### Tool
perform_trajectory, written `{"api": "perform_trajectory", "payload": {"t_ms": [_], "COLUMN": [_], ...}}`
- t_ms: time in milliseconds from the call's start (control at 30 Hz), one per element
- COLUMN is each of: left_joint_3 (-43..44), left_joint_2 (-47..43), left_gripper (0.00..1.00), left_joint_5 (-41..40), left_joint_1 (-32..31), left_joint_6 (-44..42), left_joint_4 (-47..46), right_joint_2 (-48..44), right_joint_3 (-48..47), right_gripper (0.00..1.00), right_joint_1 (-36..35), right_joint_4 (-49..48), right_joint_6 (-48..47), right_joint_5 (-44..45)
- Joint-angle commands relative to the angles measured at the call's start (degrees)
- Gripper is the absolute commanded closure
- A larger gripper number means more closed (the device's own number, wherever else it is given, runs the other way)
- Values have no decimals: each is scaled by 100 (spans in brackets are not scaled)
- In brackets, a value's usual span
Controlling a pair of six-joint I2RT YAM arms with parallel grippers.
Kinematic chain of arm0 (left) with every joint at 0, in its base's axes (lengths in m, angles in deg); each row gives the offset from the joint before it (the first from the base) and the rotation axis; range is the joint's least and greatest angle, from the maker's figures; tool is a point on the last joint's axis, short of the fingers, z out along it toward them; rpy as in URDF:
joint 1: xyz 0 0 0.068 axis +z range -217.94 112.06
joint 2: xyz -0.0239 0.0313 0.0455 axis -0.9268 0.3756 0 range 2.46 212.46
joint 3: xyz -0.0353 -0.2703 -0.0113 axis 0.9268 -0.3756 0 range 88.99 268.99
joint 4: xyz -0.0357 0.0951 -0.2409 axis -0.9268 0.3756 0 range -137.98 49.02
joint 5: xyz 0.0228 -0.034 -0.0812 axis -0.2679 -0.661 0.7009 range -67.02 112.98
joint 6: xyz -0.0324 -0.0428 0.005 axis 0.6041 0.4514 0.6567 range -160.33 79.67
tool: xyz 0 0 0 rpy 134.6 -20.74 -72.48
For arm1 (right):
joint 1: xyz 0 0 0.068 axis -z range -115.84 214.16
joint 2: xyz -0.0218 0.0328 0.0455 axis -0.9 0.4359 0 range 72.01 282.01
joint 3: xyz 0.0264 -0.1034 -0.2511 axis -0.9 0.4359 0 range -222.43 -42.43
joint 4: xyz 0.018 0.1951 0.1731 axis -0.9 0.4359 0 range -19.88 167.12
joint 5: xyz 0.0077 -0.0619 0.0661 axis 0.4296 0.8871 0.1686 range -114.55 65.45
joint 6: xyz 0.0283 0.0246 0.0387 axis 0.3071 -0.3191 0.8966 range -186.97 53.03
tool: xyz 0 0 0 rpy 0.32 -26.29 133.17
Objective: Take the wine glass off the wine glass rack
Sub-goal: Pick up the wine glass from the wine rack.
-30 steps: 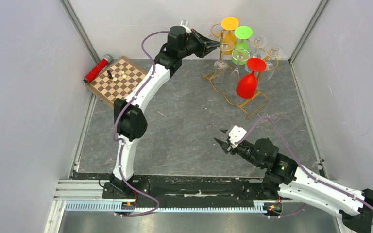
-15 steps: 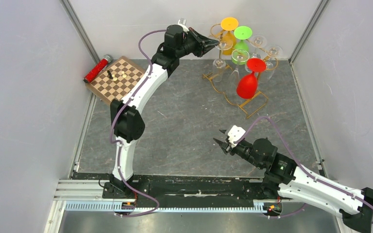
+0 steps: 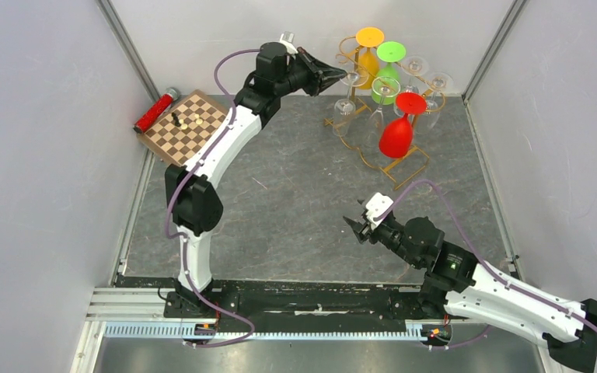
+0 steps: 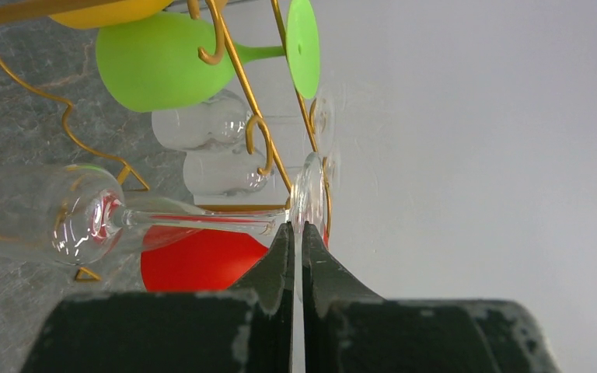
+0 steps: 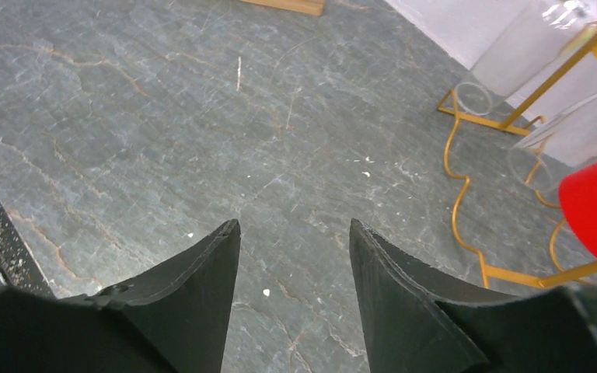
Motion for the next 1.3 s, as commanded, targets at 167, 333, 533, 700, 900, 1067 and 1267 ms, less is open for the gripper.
{"api": "perform_trajectory", "payload": {"t_ms": [167, 333, 533, 700, 900, 1067, 1267], "left_joint_3": [-812, -1533, -2340, -3101, -4005, -4821, -5561], "left_joint_2": [-1297, -2011, -2744, -3467, -4304, -5043, -5749], "left_gripper": [98, 98, 98, 98, 98, 98, 98], "left_joint_5": [438, 627, 1019, 1231, 1377, 1454, 1450], "left_joint_1": [26, 37, 53, 48, 53, 40, -93], "left_joint_6": [-494, -935, -1439, -2027, -2779, -3419, -4049], "left_joint_4": [-627, -582, -381, -58, 318, 707, 1102], "right_joint_2": [18, -200, -320, -85, -17, -41, 116], "right_joint_3": [-1011, -1213, -1528, -2270, -2571, -2658, -2678], "right_gripper": [34, 29, 20, 18, 21, 21, 20], "right_joint_1": [-43, -45, -43, -45, -44, -43, -47], "right_joint_4": [618, 797, 1386, 2255, 2660, 2827, 2893], "right_joint_6": [389, 829, 1355, 2243, 3285, 3914, 4354], "right_joint_5": [620, 401, 572, 633, 793, 992, 976]}}
